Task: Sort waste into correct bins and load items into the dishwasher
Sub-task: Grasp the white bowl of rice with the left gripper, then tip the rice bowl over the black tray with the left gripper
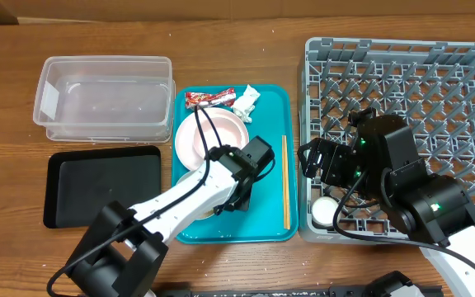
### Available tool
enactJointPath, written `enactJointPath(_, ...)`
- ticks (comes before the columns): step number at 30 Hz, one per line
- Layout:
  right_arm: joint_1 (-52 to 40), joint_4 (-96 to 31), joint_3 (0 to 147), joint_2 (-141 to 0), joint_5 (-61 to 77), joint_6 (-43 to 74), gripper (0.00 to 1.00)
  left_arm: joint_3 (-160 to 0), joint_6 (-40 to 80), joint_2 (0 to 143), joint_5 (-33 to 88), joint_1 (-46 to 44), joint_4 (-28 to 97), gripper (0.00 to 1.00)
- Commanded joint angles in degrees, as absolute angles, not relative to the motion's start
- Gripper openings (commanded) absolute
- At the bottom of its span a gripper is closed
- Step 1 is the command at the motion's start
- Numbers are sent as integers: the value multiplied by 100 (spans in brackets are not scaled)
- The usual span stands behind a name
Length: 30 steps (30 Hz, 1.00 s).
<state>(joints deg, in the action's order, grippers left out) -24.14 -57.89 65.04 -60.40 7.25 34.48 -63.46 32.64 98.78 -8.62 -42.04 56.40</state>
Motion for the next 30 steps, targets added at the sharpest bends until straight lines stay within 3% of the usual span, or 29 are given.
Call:
enactJointPath(1, -2443, -5756, 6598, -6018, 692, 3409, 97, -6834, 3369, 9607, -893, -4246, 5907, 4)
enactJointPath(6, -2443, -5756, 6598, -6018, 692, 3409, 97, -6960, 3374, 8967, -489, -4049, 6165, 4)
enactJointPath(11, -2443, -5793, 6598, -6018, 692, 3409, 97, -6960, 3203, 8265, 148, -3166, 6608, 4)
enactJointPath(24, -2443, -5990, 6598, -6018, 692, 3409, 97, -6578, -259, 7909, 4416, 1717, 7006, 4)
enactJointPath(30, -2443, -6001, 6598, -6018, 650, 3411, 97, -5907, -1678, 8429, 6112, 3341, 6976, 4)
